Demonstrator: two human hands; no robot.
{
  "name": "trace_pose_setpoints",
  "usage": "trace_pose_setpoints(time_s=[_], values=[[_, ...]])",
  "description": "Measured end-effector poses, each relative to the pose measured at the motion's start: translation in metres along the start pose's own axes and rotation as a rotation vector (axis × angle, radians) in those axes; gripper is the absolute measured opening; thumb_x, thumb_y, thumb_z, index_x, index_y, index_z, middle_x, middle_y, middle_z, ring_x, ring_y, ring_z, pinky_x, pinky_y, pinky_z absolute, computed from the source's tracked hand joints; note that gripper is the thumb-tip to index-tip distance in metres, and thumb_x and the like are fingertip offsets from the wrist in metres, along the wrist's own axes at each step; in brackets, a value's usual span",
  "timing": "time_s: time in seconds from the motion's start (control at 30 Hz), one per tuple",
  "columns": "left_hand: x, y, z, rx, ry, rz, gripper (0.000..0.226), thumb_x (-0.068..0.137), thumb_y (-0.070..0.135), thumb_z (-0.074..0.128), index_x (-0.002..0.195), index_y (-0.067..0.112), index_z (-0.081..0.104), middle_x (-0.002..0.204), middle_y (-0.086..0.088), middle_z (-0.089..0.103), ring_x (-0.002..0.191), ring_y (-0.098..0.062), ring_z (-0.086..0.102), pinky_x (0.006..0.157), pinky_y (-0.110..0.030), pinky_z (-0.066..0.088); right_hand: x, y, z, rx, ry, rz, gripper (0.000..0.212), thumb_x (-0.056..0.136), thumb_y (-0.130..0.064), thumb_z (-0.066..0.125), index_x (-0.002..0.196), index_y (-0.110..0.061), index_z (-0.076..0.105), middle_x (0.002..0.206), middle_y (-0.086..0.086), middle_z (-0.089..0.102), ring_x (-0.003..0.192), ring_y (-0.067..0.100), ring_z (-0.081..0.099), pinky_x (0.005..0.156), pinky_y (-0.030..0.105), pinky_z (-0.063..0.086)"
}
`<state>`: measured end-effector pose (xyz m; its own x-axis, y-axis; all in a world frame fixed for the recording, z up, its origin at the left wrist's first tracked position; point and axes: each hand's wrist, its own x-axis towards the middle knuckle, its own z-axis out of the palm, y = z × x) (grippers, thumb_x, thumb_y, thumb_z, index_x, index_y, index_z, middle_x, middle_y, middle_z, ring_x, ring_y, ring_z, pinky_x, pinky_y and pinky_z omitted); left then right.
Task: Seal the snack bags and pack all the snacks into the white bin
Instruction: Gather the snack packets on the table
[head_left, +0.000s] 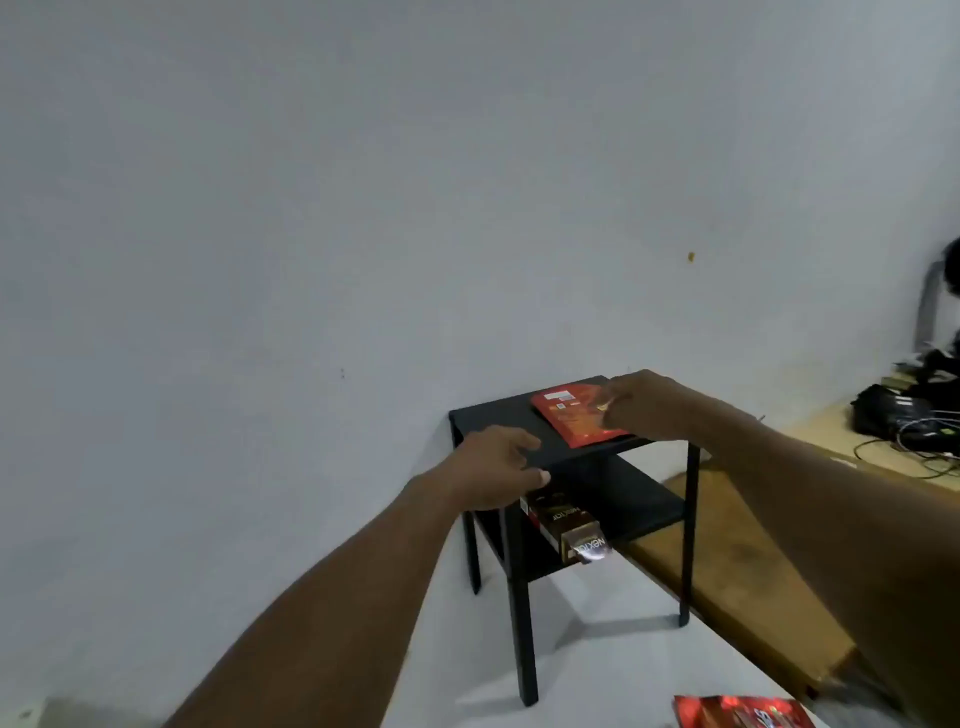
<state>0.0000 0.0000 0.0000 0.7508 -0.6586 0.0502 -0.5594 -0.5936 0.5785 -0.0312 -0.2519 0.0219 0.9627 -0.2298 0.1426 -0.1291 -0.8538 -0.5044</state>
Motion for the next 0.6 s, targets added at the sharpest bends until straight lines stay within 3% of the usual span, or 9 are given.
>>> trace_pose_setpoints(time_s=[0.1, 0.23, 0.33, 0.43, 0.53, 0.6], values=[[0.043, -0.006, 0.052, 0.036, -0.114, 0.008, 0.052, 0.089, 0.038, 0.067, 0.137, 0.025, 0.054, 0.128, 0.000, 0.066, 0.112, -0.015, 0.063, 0.100, -0.033, 0.050, 0.030, 0.027, 0.014, -0.056, 0.017, 0.009, 0.044, 0.086, -0.029, 0.066, 0.129, -0.027, 0.061, 0.136, 0.000, 0.056, 0.108, 0.018, 0.052, 0.081, 0.028, 0.042], [0.091, -0.024, 0.126, 0.046, -0.180, -0.012, 0.057, 0.086, 0.037, 0.070, 0.139, 0.028, 0.051, 0.139, 0.003, 0.056, 0.123, -0.019, 0.056, 0.101, -0.029, 0.043, 0.075, 0.065, 0.033, -0.050, 0.038, 0.014, 0.036, 0.087, -0.032, 0.063, 0.123, -0.034, 0.063, 0.137, 0.000, 0.053, 0.100, 0.015, 0.049, 0.080, 0.027, 0.042], [0.118, -0.038, 0.159, 0.216, -0.094, 0.030, 0.060, 0.086, 0.051, 0.064, 0.141, 0.032, 0.047, 0.143, -0.002, 0.048, 0.130, -0.028, 0.048, 0.107, -0.040, 0.044, 0.104, 0.083, 0.046, -0.050, 0.047, -0.009, 0.030, 0.085, -0.040, 0.064, 0.115, -0.044, 0.065, 0.142, -0.003, 0.052, 0.124, 0.023, 0.049, 0.100, 0.040, 0.044], [0.137, -0.051, 0.178, 0.365, -0.119, -0.035, 0.067, 0.085, 0.067, 0.051, 0.145, 0.042, 0.035, 0.159, -0.005, 0.021, 0.146, -0.039, 0.018, 0.113, -0.058, 0.032, 0.125, 0.094, 0.057, -0.129, -0.046, -0.030, 0.035, 0.082, -0.058, 0.061, 0.117, -0.054, 0.060, 0.157, -0.005, 0.033, 0.149, 0.033, 0.014, 0.113, 0.069, 0.015], [0.149, -0.062, 0.188, 0.439, -0.228, -0.116, 0.066, 0.086, 0.073, 0.037, 0.146, 0.046, 0.028, 0.164, 0.000, 0.004, 0.150, -0.038, -0.009, 0.115, -0.067, 0.019, 0.137, 0.098, 0.065, -0.137, -0.160, -0.020, 0.038, 0.079, -0.070, 0.057, 0.117, -0.064, 0.054, 0.162, -0.005, 0.022, 0.150, 0.039, -0.006, 0.106, 0.076, -0.006], [0.154, -0.065, 0.192, 0.436, -0.215, -0.122, 0.060, 0.090, 0.069, 0.037, 0.144, 0.042, 0.036, 0.164, -0.002, 0.010, 0.151, -0.037, -0.009, 0.117, -0.064, 0.016, 0.142, 0.100, 0.068, -0.142, -0.197, -0.020, 0.042, 0.079, -0.073, 0.054, 0.120, -0.065, 0.051, 0.162, -0.003, 0.022, 0.150, 0.040, -0.004, 0.105, 0.077, -0.008]])
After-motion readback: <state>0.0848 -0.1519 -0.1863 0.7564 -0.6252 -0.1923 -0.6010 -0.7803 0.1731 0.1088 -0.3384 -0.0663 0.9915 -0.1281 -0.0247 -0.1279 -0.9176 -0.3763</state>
